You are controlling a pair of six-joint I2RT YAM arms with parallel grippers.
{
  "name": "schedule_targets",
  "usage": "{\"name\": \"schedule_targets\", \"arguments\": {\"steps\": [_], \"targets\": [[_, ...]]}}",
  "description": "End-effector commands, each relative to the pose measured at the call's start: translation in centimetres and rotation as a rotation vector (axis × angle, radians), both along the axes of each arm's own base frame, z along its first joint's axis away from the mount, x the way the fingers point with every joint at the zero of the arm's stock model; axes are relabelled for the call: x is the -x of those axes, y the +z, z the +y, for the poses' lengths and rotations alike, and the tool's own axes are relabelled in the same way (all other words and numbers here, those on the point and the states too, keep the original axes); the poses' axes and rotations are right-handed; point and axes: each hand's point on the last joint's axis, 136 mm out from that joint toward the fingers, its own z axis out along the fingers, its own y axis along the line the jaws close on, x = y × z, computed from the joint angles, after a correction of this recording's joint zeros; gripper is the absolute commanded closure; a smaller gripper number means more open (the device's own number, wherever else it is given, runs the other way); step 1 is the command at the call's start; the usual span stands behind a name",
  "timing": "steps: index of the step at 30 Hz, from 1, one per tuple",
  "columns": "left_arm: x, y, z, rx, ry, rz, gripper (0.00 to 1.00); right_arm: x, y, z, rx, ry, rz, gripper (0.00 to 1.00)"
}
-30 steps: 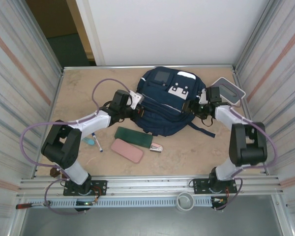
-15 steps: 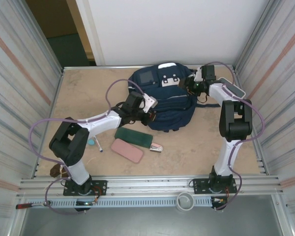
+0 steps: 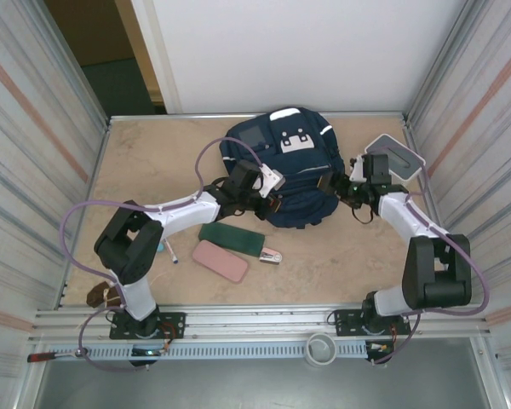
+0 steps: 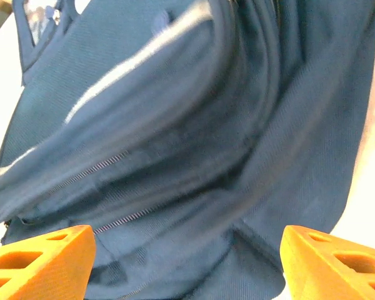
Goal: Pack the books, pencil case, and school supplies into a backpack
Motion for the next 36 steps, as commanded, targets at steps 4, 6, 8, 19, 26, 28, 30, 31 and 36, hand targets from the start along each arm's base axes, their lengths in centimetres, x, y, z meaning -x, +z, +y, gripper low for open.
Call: {"name": "schedule_targets", "arguments": {"steps": [4, 6, 8, 19, 26, 28, 30, 31, 36], "targets": [[-0.1, 1.4, -1.2, 0.044, -0.020, -0.019, 1.00, -0.2, -0.7, 1.8, -0.075, -0.018, 0.006, 0.27], [-0.1, 1.5, -1.1, 0.043, -0.018, -0.020, 1.00, -0.3, -1.2, 2.5, -0.082, -0.008, 0.010, 0.31], [0.0, 1.4, -1.0, 0.040, -0.016, -0.023, 1.00, -0.5, -1.7, 3.2, -0.080, 0.005, 0.019, 0.35], [-1.2, 1.1, 1.3, -0.056, 0.064, -0.092, 1.00, -0.5, -2.3, 1.5, 0.028, -0.005, 0.007, 0.82], [-3.4, 0.3, 6.6, -0.117, 0.189, -0.094, 1.00, 0.2, -1.2, 0.5, 0.011, 0.015, -0.011, 1.00], [-4.0, 0.5, 8.0, -0.117, 0.219, -0.099, 1.00, 0.3, -1.2, 0.3, 0.010, 0.019, -0.009, 1.00], [-4.5, 0.5, 9.4, -0.123, 0.251, -0.101, 1.00, 0.4, -1.2, 0.5, 0.006, 0.031, -0.012, 1.00], [-4.9, 0.4, 10.2, -0.126, 0.267, -0.097, 1.00, 0.4, -1.2, 0.6, 0.004, 0.039, -0.010, 1.00], [-7.2, -0.1, 13.3, -0.146, 0.361, -0.084, 1.00, 0.4, -1.2, 1.0, 0.000, 0.072, -0.011, 1.00]]}}
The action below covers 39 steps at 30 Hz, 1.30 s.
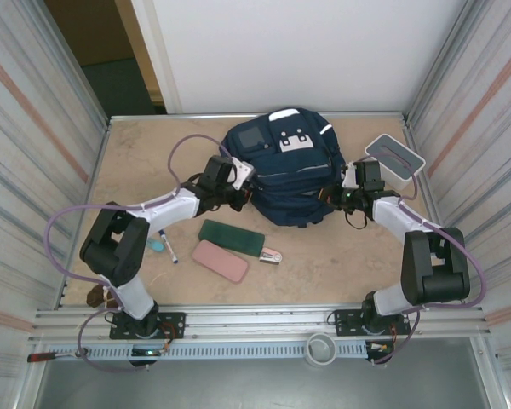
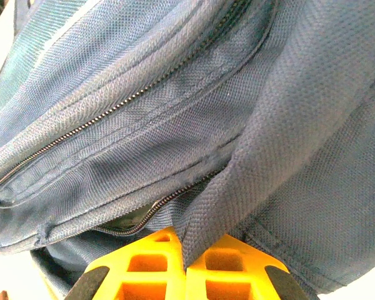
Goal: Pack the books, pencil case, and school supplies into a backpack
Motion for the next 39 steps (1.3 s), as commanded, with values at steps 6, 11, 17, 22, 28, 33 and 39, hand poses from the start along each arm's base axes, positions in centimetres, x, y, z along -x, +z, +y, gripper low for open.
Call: {"name": "schedule_targets", "arguments": {"steps": [6, 11, 17, 22, 28, 33, 39], "targets": [[-5.3, 0.4, 5.2, -0.060, 0.212, -0.017, 1.00, 0.2, -0.2, -0.7, 0.057, 0.058, -0.010, 1.00], [-7.7, -0.4, 5.8, -0.071, 0.280, -0.011, 1.00, 0.6, -1.0, 0.0, 0.054, 0.096, 0.007, 1.00], [-9.9, -1.6, 6.9, -0.090, 0.345, 0.025, 0.93, 0.7, -1.7, 0.9, 0.046, 0.120, 0.024, 1.00], [-8.9, -0.3, 8.0, -0.080, 0.377, -0.015, 0.74, 0.7, -1.7, 1.7, 0.033, 0.122, 0.021, 1.00], [-5.3, 4.2, 7.4, 0.054, 0.314, -0.089, 0.49, 0.7, -0.7, 4.0, -0.008, 0.148, -0.003, 0.89], [-2.6, 7.6, 4.8, 0.066, 0.188, -0.191, 0.33, 1.3, 0.3, 2.6, 0.148, 0.145, -0.040, 0.60], [-1.4, 6.9, 4.7, 0.061, 0.190, -0.144, 0.28, 3.1, 3.1, 0.4, 0.505, 0.181, -0.181, 0.32]]}}
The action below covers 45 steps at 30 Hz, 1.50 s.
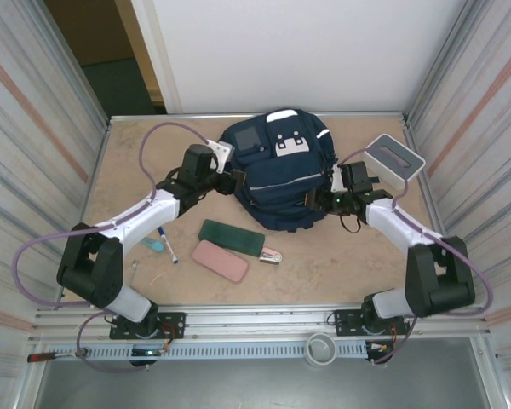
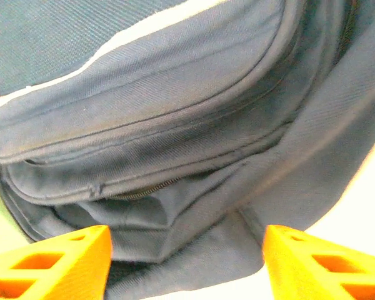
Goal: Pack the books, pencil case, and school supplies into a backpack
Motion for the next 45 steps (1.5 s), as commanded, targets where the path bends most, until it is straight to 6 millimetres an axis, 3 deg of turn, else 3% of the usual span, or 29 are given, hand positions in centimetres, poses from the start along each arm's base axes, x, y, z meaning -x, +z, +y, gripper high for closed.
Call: {"name": "schedule_targets", "arguments": {"steps": [1, 4, 6, 10, 14, 21, 25, 29, 32, 39, 45], "targets": [[1.0, -0.8, 0.1, 0.019, -0.024, 0.041, 0.27, 1.0, 2.1, -0.3, 0.217, 0.082, -0.111, 0.30], [2.0, -0.3, -2.7, 0.015, -0.146, -0.003, 0.22, 1.4, 2.3, 1.8, 0.214, 0.147, -0.145, 0.25], [2.7, -0.6, -5.0, -0.070, -0.240, -0.037, 0.20, 1.0, 2.3, 1.9, 0.190, 0.126, -0.149, 0.24], [3.4, -2.4, -9.0, -0.260, -0.400, -0.062, 0.18, 0.1, 2.9, 0.4, 0.126, 0.033, -0.162, 0.24], [3.4, -4.6, -12.0, -0.331, -0.516, -0.034, 0.18, 0.0, 3.2, -2.1, 0.070, -0.064, -0.161, 0.23], [1.4, -7.8, -14.6, -0.398, -0.562, 0.018, 0.21, 1.3, 2.6, -4.2, 0.015, -0.119, -0.139, 0.23], [0.1, -8.2, -15.1, -0.414, -0.544, 0.010, 0.38, 1.7, 2.3, -4.1, 0.008, -0.114, -0.126, 0.23], [-0.5, -6.7, -15.1, -0.348, -0.532, -0.003, 0.62, 1.7, 2.2, -3.9, 0.016, -0.092, -0.126, 0.24], [-0.7, -4.2, -14.5, -0.228, -0.530, -0.002, 0.82, 1.8, 2.6, -3.3, 0.049, -0.051, -0.163, 0.24], [-1.6, 3.5, -12.7, 0.102, -0.539, -0.011, 0.88, 2.5, 3.4, 0.2, 0.162, 0.111, -0.260, 0.24], [-3.3, 7.4, -10.3, 0.259, -0.519, -0.013, 0.91, 4.0, 3.0, 5.4, 0.181, 0.335, -0.320, 0.24]]}}
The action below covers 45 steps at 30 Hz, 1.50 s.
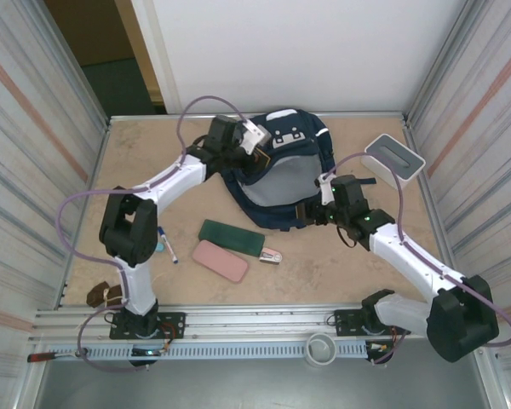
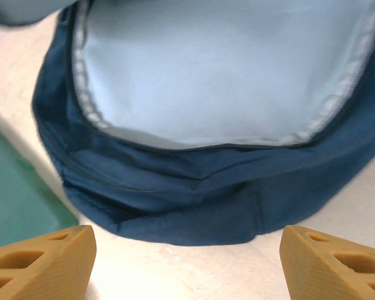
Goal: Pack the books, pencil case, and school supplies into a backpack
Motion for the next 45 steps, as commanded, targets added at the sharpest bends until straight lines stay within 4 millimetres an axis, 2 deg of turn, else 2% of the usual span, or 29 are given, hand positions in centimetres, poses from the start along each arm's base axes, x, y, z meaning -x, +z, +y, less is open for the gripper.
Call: {"name": "schedule_targets", "arguments": {"steps": [1, 5, 10, 15, 21, 31, 43, 45], "targets": [[-0.1, 5.5, 0.2, 0.159, -0.031, -0.013, 0.93, 0.7, -0.2, 3.0, 0.056, 0.155, -0.068, 0.24], [-0.8, 6.2, 0.9, 0.165, -0.038, -0.005, 0.98, 2.8, -1.0, 7.9, 0.108, 0.363, -0.104, 0.24], [-1.1, 5.9, 1.0, 0.150, -0.047, 0.009, 1.00, 5.3, -3.9, 13.7, 0.202, 0.562, -0.091, 0.22], [-1.0, 5.6, 1.0, 0.153, -0.051, 0.023, 1.00, 6.4, -6.5, 17.3, 0.263, 0.669, -0.066, 0.20], [-0.8, 5.4, 1.0, 0.148, -0.053, 0.022, 1.00, 5.3, -9.3, 18.3, 0.350, 0.676, -0.036, 0.20], [-0.9, 5.0, 1.1, 0.140, -0.049, 0.021, 1.00, 3.2, -11.1, 18.3, 0.384, 0.666, 0.017, 0.21], [-0.9, 4.4, 1.1, 0.133, -0.054, 0.029, 1.00, 1.4, -9.9, 20.5, 0.376, 0.697, -0.009, 0.17], [-0.8, 4.3, 1.1, 0.134, -0.056, 0.033, 1.00, 1.1, -10.3, 20.5, 0.378, 0.697, 0.019, 0.09]]}}
